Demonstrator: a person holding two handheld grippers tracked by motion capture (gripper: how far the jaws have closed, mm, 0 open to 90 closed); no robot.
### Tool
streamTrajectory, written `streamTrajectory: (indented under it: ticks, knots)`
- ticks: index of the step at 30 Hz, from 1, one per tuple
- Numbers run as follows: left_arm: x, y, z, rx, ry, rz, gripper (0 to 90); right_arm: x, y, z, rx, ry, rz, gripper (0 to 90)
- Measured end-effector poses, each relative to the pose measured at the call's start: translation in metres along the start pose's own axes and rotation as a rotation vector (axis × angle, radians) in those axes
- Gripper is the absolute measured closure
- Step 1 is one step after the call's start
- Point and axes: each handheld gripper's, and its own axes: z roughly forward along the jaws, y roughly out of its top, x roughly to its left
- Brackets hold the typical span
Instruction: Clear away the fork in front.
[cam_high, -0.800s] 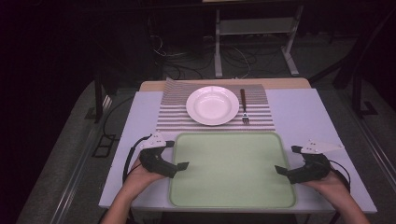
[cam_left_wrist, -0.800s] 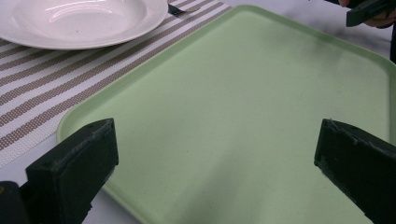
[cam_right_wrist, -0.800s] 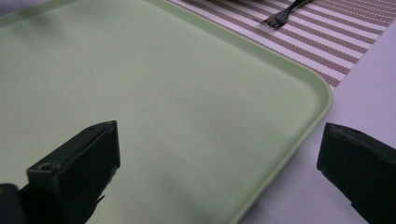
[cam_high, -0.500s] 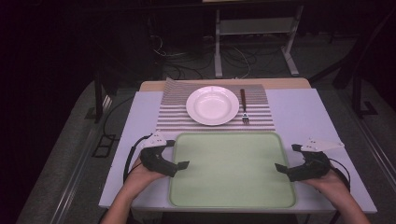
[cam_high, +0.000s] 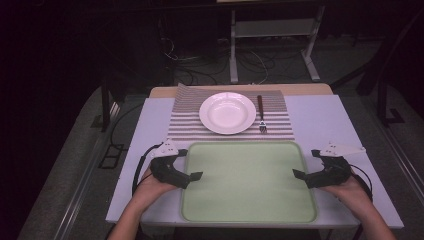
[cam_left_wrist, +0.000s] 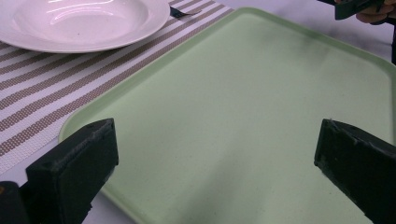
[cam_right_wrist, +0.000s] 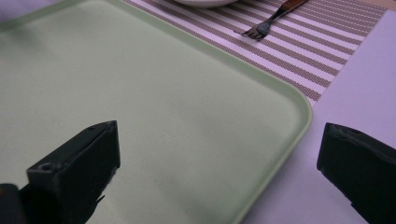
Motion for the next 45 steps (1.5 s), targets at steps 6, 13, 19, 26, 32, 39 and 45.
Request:
streamTrajectory:
  ticks: [6, 13, 19, 26, 32, 39, 45]
  knots:
    - [0.000, 0.000, 0.000, 0.000, 0.000, 0.000, 0.0, 0.000, 0.004, 0.004, 0.002, 0.001, -0.005, 0.0]
    - [0.000, 0.000, -0.001, -0.005, 0.001, -0.005, 0.0, -0.002, 0.010, 0.007, -0.004, 0.000, -0.009, 0.0]
    - [-0.002, 0.000, 0.000, -0.005, -0.002, -0.002, 0.0, -0.003, 0.014, 0.010, 0.000, 0.001, -0.009, 0.0]
    - [-0.001, 0.000, -0.001, -0.005, -0.002, -0.003, 0.0, -0.005, 0.017, 0.015, 0.012, 0.004, -0.006, 0.0]
    - [-0.002, 0.001, 0.001, 0.000, -0.005, 0.002, 0.0, -0.008, 0.022, 0.021, 0.020, 0.012, -0.002, 0.0]
    - [-0.002, 0.001, 0.001, -0.001, -0.002, 0.003, 0.0, -0.012, 0.028, 0.026, 0.019, 0.012, 0.008, 0.0]
    - [-0.002, 0.001, 0.001, -0.002, -0.003, 0.004, 0.0, -0.015, 0.033, 0.032, 0.028, 0.020, 0.020, 0.2]
